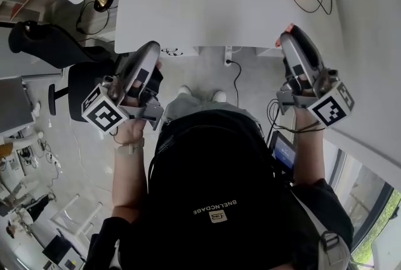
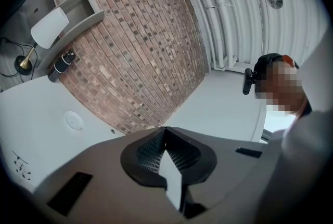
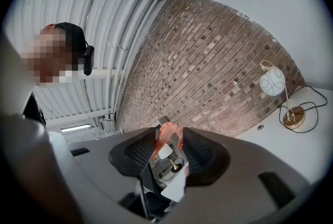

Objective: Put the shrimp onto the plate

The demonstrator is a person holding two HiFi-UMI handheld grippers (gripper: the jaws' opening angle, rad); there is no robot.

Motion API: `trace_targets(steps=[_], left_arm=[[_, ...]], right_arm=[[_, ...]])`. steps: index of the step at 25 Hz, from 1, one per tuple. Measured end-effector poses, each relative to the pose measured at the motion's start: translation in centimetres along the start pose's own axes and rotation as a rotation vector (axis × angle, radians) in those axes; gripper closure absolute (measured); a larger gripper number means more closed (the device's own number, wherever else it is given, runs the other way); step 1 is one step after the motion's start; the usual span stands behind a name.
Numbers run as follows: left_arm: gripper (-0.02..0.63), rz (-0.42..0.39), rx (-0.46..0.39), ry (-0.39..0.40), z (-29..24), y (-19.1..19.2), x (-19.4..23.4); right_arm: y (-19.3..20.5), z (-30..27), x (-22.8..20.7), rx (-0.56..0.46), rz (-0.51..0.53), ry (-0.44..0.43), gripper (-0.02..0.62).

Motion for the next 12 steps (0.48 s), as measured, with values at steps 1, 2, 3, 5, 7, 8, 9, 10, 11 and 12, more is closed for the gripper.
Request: trace_targets(steps=[1,2,3,5,7,8,9,10,11,12], left_arm=[[0.614,-0.001,0.001,-0.002,-0.2,0.3,0.0],[0.614,-0.003,0.001,-0.004,-0.4,0.6,0.0],[0.614,-0.004,0.001,-0.008,-0.6,0.8,0.0],[0.614,-0.001,-0.002,-0.013,-0.5,0.4,0.2],[0.614,0.006,-0.004,-0.016,0.0,-0.3,0.6],[0.614,0.009,-0.006,-0.015,0.1,-0.5,0.7],[0.614,0.010,-0.008,-0.013,0.2,-0.5,0.8],[0.614,0.010,-0.010,-0.011,0.3,-0.5,0.9],[0.614,0.010,-0.012,-0.010,0.3,-0.4,1.1],[0.614,0.010,-0.013,-0.009,0.1,-0.4,1.3]], right_arm=[[0.0,0.2,-0.3,-0.001,-0.002,0.000,0.428],[0.1,0.5,-0.7,-0.001,-0.005,0.000,0.428],[0.1,0.7,-0.9,-0.001,-0.006,-0.001,0.428],[0.1,0.5,-0.8,0.002,-0.008,0.000,0.428],[0.2,-0.1,-0.4,0.006,-0.009,0.006,0.428],[0.3,-0.2,-0.3,0.008,-0.010,0.009,0.428],[0.4,-0.3,-0.2,0.009,-0.009,0.011,0.428],[0.5,-0.3,-0.2,0.010,-0.007,0.012,0.428],[0.6,-0.3,-0.3,0.009,-0.004,0.013,0.428],[0.6,-0.4,-0.6,0.008,-0.001,0.013,0.428]])
Point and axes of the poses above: the fingertips, and each gripper's own axes: z backward along the fingers, x to its left, y out of its underside, the point moved 3 cm from there along z, backward along the fingers, and after that the axes turned 1 degree about -x, right-handed, at the moved point
